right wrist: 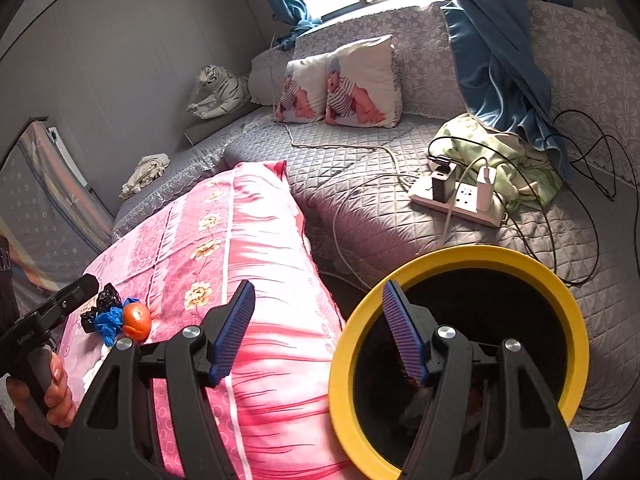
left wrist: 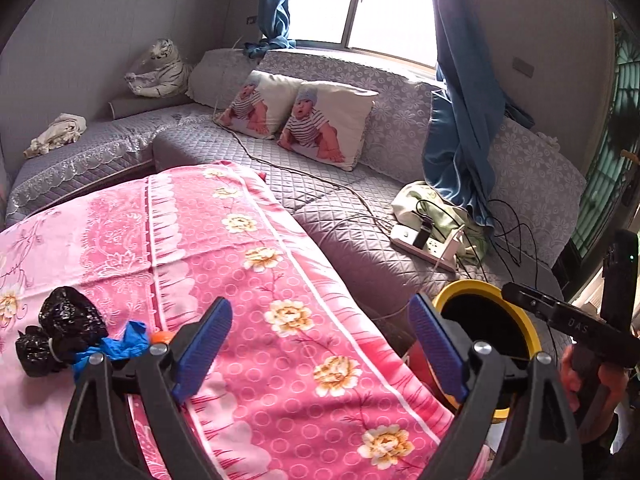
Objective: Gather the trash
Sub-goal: 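Move both open tools from the bin back to the trash on the bed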
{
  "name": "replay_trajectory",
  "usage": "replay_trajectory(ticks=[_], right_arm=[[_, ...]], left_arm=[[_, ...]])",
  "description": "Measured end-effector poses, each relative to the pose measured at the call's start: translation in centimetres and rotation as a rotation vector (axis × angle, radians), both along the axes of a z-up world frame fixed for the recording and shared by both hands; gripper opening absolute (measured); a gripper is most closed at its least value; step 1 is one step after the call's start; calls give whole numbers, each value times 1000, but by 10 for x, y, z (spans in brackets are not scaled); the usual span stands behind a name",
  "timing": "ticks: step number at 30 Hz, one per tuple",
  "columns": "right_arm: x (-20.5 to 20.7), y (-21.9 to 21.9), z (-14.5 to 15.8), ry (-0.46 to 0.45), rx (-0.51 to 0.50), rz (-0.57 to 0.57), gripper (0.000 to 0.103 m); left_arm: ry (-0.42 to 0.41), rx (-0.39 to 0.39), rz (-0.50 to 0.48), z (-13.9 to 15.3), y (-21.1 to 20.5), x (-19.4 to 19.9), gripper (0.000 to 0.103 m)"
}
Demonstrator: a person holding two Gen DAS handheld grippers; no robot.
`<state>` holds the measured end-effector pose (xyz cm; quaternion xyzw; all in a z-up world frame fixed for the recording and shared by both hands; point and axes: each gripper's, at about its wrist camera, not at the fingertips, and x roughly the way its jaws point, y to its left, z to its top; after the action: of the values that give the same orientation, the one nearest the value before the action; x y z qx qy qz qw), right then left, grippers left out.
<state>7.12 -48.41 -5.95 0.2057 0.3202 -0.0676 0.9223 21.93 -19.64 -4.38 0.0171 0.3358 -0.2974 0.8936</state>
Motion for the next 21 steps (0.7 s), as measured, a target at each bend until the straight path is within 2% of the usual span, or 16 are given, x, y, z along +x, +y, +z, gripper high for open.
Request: replay_trajectory(ticks=[8,12,17,21], right_arm=[[52,98,1,30,-57,215,65],[75,147,-7,62,-92,311,65],[99,200,-21,104,-126,407,65],[112,231,-30,132,-162,461,65]], left_arm=[[7,43,211,-4,121,25,90],[30,36,305,-10,176,32,92],[56,43,375,-24,224,35,92],[98,20,406,-41,249,39,92]])
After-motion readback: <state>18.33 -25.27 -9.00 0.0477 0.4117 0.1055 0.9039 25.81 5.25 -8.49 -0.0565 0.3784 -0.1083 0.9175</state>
